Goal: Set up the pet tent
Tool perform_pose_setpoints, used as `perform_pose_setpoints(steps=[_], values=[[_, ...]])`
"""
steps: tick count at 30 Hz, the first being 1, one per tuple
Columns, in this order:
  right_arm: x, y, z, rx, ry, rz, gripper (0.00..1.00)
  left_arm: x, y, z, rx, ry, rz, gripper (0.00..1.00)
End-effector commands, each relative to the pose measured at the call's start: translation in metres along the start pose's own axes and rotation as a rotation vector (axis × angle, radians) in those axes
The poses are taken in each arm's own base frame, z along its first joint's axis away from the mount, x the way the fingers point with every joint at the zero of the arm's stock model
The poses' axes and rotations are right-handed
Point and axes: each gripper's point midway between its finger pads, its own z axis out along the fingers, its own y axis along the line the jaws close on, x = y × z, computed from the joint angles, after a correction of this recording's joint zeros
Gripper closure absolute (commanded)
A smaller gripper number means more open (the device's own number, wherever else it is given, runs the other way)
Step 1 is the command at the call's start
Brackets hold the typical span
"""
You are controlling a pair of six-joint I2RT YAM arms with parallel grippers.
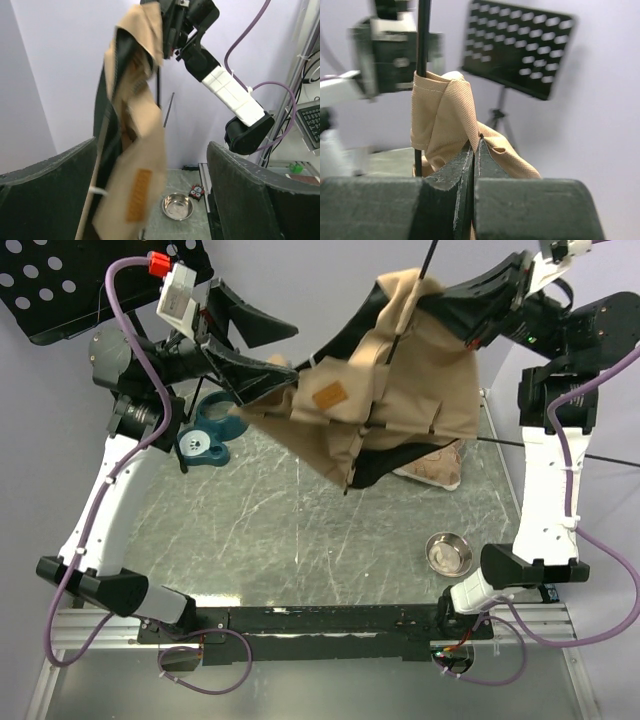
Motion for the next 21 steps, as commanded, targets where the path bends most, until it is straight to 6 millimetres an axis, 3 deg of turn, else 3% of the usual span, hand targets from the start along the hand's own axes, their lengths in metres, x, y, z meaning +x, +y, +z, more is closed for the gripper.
perform_pose_setpoints(steps=[1,7,15,21], values=[[-0.030,-0.030,-0.011,0.138,-0.063,-0.225,1.00,0.000,-0.011,-0.011,-0.008,0.010,0.055,0.09],[-0.054,-0.066,-0.031,0.317,-0.107,-0.439,1.00,0.015,-0.016,-0.018,0.000,0.029,0.045,0.15],[-0.095,-0.095,-0.055,0.495,-0.178,-0.693,1.00,0.034,-0.012,-0.022,0.005,0.053,-0.002,0.19],[-0.091,-0.118,-0.067,0.553,-0.106,-0.885,1.00,0.042,-0.010,-0.024,-0.005,0.074,-0.006,0.19]])
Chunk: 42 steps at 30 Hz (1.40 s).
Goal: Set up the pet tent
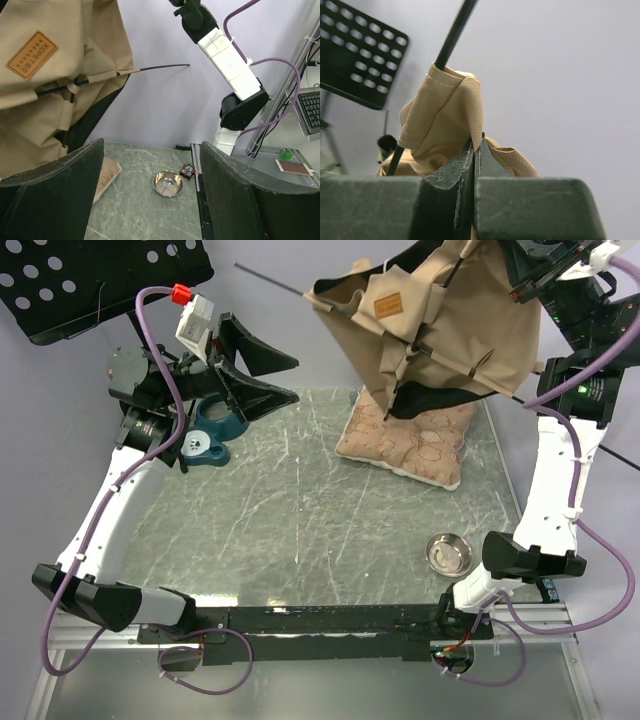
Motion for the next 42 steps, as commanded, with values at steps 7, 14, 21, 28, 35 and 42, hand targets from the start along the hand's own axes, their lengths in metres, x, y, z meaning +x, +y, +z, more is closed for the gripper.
perform_pose_setpoints(steps=[7,14,21,28,35,42], values=[[0.016,-0.025,-0.008,0.058,0.022,-0.378,1.00,-0.004,-0.012,-0.005,0.010,0.006,0.071,0.19],[0.026,-0.010,-0.012,0.008,0.046,-0.433,1.00,-0.021,-0.023,-0.008,0.021,-0.013,0.144,0.19],[0.004,0.019,-0.003,-0.042,-0.013,-0.445,1.00,-0.082,-0.037,-0.003,0.022,-0.126,0.269,0.15],[-0.015,0.010,0.006,0.008,-0.049,-0.564,1.00,-0.092,-0.026,-0.002,-0.034,-0.174,0.336,0.14],[-0.022,0.027,0.005,-0.042,-0.073,-0.612,1.00,-0.132,-0.023,0.011,0.013,-0.301,0.325,0.16],[-0.039,0.081,0.007,-0.140,-0.136,-0.561,1.00,-0.168,-0.056,0.024,0.138,-0.425,0.317,0.11]])
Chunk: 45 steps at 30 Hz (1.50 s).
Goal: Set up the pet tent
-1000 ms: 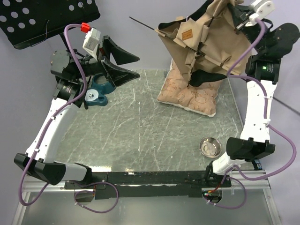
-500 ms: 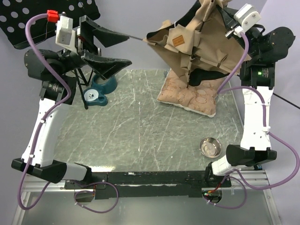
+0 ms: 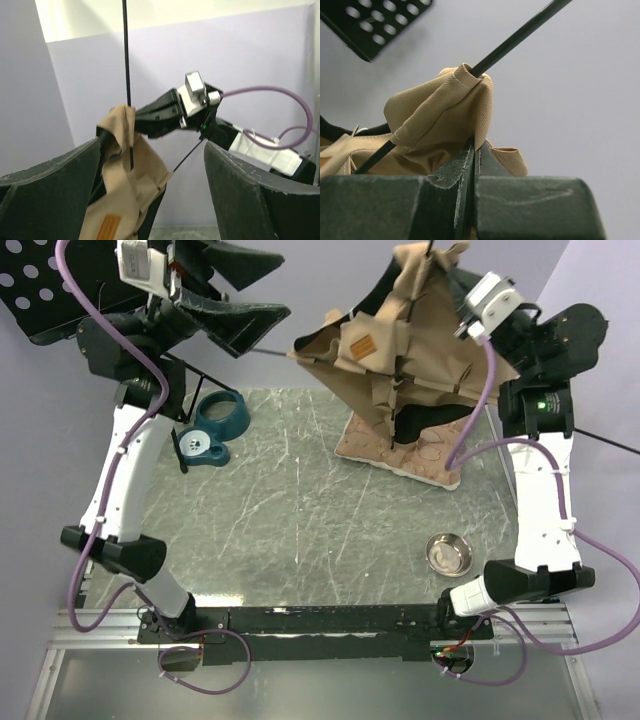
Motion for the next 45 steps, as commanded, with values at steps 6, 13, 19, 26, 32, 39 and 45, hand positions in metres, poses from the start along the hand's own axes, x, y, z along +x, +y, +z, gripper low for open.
perform_pose_setpoints(steps=[6,13,19,26,32,39,45], values=[[-0.104,0.025,-0.009,-0.048,-0.193,-0.053,1.00,-0.075,-0.096,0.040,0.175,-0.215,0.059,0.06],[-0.124,0.082,-0.011,-0.164,-0.236,0.055,1.00,-0.099,-0.102,0.058,0.073,-0.334,-0.019,0.07],[-0.142,0.119,-0.012,-0.250,-0.261,0.117,1.00,-0.098,-0.104,0.068,0.025,-0.355,-0.069,0.09],[-0.157,0.158,-0.015,-0.326,-0.291,0.167,1.00,-0.099,-0.091,0.070,-0.095,-0.375,-0.091,0.12],[-0.166,0.172,-0.016,-0.362,-0.307,0.188,1.00,-0.117,-0.079,0.059,-0.200,-0.424,-0.056,0.16],[-0.172,0.181,-0.014,-0.388,-0.319,0.199,1.00,-0.128,-0.100,0.059,-0.094,-0.450,-0.030,0.20],[-0.179,0.192,-0.017,-0.419,-0.325,0.216,1.00,-0.133,-0.113,0.062,-0.032,-0.458,-0.008,0.32]])
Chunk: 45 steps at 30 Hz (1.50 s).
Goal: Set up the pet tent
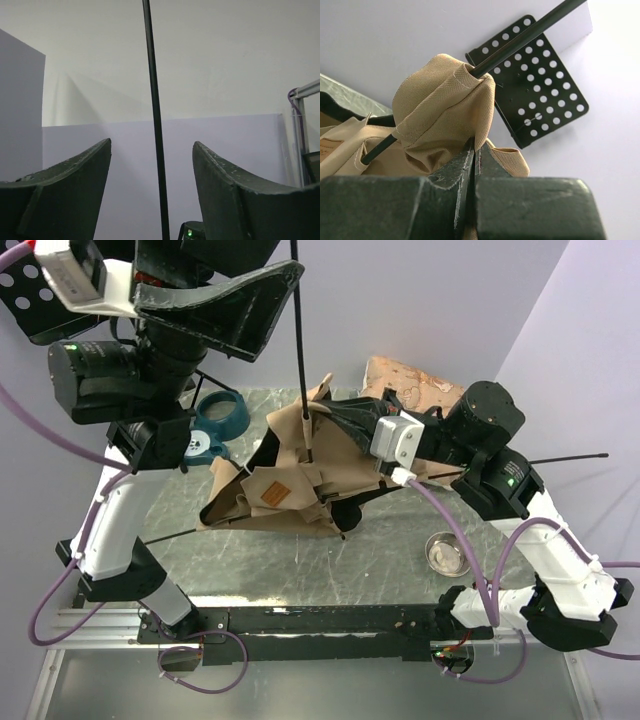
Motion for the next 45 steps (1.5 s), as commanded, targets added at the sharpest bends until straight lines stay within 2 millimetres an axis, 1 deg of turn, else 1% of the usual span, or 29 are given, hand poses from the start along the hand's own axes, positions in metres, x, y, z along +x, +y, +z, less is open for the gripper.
perform_pose_setpoints(steps=[1,3,6,10,11,12,13,14,16,19,21,24,27,28,30,31,32,33,34,35,36,37,38,39,40,41,42,44,45], values=[[-0.017,-0.001,-0.003,0.009,-0.029,-0.027,1.00,-0.025,-0.025,0.002,0.081,-0.051,0.017,0.34],[-0.018,0.003,-0.001,-0.004,-0.029,-0.023,1.00,-0.023,-0.028,0.001,0.093,-0.043,0.007,0.38],[-0.016,0.011,0.001,-0.024,-0.024,-0.007,1.00,-0.025,-0.041,0.000,0.151,-0.036,0.012,0.44],[-0.013,0.021,0.005,-0.049,-0.017,0.016,1.00,-0.018,-0.047,-0.003,0.178,-0.004,0.003,0.54],[-0.013,0.023,0.005,-0.053,-0.016,0.019,1.00,-0.018,-0.050,-0.004,0.192,0.000,0.002,0.59],[-0.013,0.022,0.005,-0.047,-0.015,0.024,1.00,-0.021,-0.055,-0.006,0.216,0.003,0.008,0.71],[-0.012,0.021,0.006,-0.040,-0.011,0.030,1.00,-0.022,-0.060,-0.008,0.239,0.008,0.014,0.86],[-0.013,0.016,0.005,-0.023,-0.005,0.037,1.00,-0.022,-0.067,-0.010,0.273,0.018,0.011,0.99],[-0.012,0.002,0.009,0.022,0.009,0.049,1.00,-0.019,-0.078,-0.015,0.323,0.044,0.004,0.99],[-0.022,-0.038,0.008,0.152,0.010,0.043,1.00,-0.011,-0.090,-0.024,0.391,0.091,-0.011,0.99],[-0.034,-0.065,0.005,0.224,-0.003,0.038,1.00,-0.005,-0.097,-0.031,0.429,0.120,-0.019,0.99],[-0.064,-0.100,-0.006,0.315,-0.052,0.009,1.00,-0.001,-0.105,-0.037,0.472,0.148,-0.016,0.99],[-0.095,-0.124,-0.020,0.380,-0.115,-0.017,1.00,-0.008,-0.110,-0.038,0.485,0.135,0.002,0.99],[-0.102,-0.129,-0.023,0.392,-0.131,-0.033,1.00,-0.008,-0.111,-0.038,0.493,0.132,0.005,0.99],[-0.108,-0.138,-0.028,0.425,-0.135,-0.088,1.00,-0.006,-0.110,-0.039,0.504,0.129,0.029,0.99],[-0.108,-0.141,-0.030,0.441,-0.124,-0.130,1.00,0.000,-0.109,-0.040,0.508,0.140,0.039,0.99],[-0.108,-0.147,-0.036,0.477,-0.108,-0.190,1.00,0.012,-0.103,-0.042,0.501,0.170,0.067,0.99],[-0.098,-0.148,-0.036,0.489,-0.078,-0.224,1.00,0.022,-0.097,-0.045,0.483,0.201,0.078,0.99],[-0.097,-0.151,-0.044,0.507,-0.059,-0.264,1.00,0.038,-0.087,-0.050,0.454,0.240,0.085,0.99],[-0.088,-0.152,-0.048,0.513,-0.025,-0.291,1.00,0.048,-0.078,-0.056,0.431,0.267,0.088,0.99],[-0.077,-0.151,-0.052,0.514,0.007,-0.301,1.00,0.064,-0.067,-0.066,0.404,0.305,0.066,0.99],[-0.066,-0.152,-0.057,0.520,0.036,-0.285,1.00,0.086,-0.049,-0.079,0.367,0.358,0.043,0.99],[-0.052,-0.148,-0.062,0.507,0.075,-0.272,1.00,0.091,-0.043,-0.084,0.351,0.375,0.031,0.99],[-0.033,-0.141,-0.066,0.486,0.119,-0.251,1.00,0.104,-0.031,-0.093,0.313,0.413,0.000,0.99],[-0.019,-0.134,-0.073,0.483,0.145,-0.225,1.00,0.120,-0.016,-0.104,0.280,0.456,-0.028,0.99],[0.004,-0.119,-0.078,0.463,0.180,-0.165,1.00,0.136,-0.008,-0.115,0.275,0.501,-0.048,0.99],[0.025,-0.099,-0.081,0.409,0.211,-0.125,1.00,0.153,-0.002,-0.128,0.267,0.557,-0.075,0.99],[0.072,-0.048,-0.083,0.333,0.257,-0.009,1.00,0.188,0.004,-0.156,0.255,0.658,-0.161,0.99],[0.087,-0.020,-0.083,0.277,0.269,0.042,1.00,0.207,-0.001,-0.173,0.269,0.711,-0.212,0.99]])
